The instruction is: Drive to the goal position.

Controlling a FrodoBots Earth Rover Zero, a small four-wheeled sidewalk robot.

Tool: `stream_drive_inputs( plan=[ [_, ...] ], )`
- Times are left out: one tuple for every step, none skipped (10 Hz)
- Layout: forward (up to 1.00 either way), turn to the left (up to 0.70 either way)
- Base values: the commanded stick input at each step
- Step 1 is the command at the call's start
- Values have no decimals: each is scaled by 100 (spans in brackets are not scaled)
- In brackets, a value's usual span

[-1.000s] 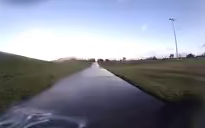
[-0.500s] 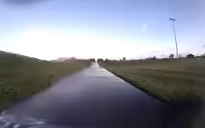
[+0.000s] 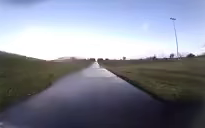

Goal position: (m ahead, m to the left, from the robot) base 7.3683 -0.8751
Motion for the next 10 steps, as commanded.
stream_drive_inputs(
  plan=[
    [45, 0],
    [45, 0],
    [45, 0],
    [45, 0],
    [45, 0],
    [45, 0],
    [45, 0],
    [45, 0],
    [45, 0],
    [45, 0]
  ],
)
